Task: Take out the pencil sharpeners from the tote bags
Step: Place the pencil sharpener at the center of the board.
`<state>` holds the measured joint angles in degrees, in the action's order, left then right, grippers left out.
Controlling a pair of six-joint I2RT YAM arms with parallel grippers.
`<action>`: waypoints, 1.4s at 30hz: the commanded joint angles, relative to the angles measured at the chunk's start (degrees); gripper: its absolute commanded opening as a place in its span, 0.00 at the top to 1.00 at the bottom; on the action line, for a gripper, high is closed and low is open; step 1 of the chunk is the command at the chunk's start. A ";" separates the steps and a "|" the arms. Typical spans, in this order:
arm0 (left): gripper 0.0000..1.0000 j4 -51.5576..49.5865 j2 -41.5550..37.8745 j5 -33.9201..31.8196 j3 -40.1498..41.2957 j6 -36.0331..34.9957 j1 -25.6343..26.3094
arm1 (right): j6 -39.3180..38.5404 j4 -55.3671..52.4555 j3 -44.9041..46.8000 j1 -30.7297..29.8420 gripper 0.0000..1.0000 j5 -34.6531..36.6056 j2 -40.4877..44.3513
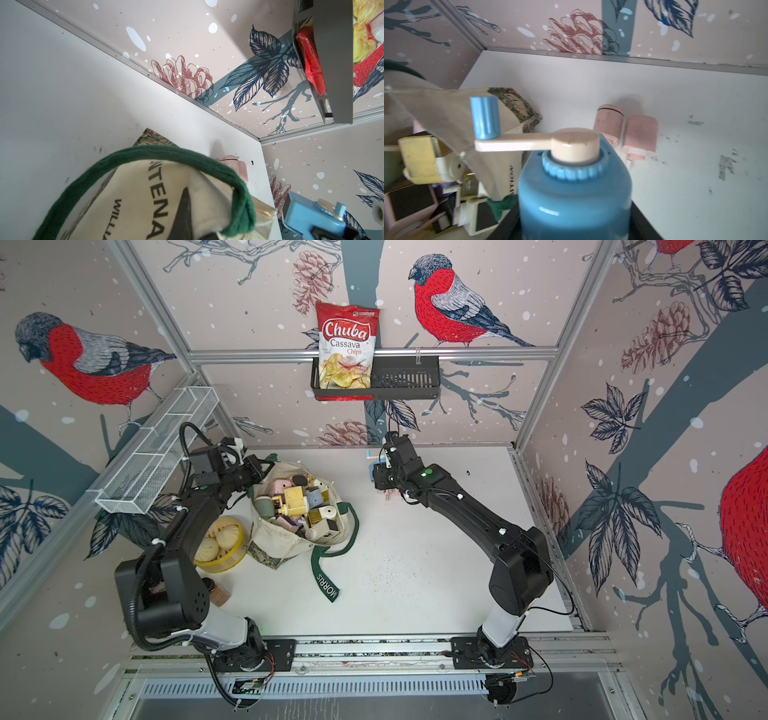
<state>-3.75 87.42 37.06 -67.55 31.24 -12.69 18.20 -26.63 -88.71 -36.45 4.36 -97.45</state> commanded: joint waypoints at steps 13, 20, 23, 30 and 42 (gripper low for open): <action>1.00 6.75 -0.91 2.85 -0.81 -0.11 -0.06 | -0.86 -8.94 -5.45 12.31 0.60 -0.01 -12.42; 1.00 6.75 -0.93 2.91 -0.83 -0.13 -0.14 | -1.11 -10.40 -10.26 14.67 0.60 -1.05 -18.65; 1.00 6.82 -0.84 2.93 -0.82 -0.11 -0.14 | -1.48 -11.34 -13.15 15.01 0.60 -1.40 -21.57; 1.00 6.91 -0.93 3.03 -0.81 0.00 -0.33 | -1.65 -14.14 -20.27 15.17 0.60 -2.33 -27.83; 1.00 7.14 -0.93 3.33 -0.73 0.23 -0.41 | -1.95 -17.74 -26.66 15.34 0.57 -1.57 -34.51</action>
<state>-3.75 87.33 37.12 -67.55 31.46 -12.91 16.64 -42.85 -114.15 -21.10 2.59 -131.00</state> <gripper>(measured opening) 0.060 0.587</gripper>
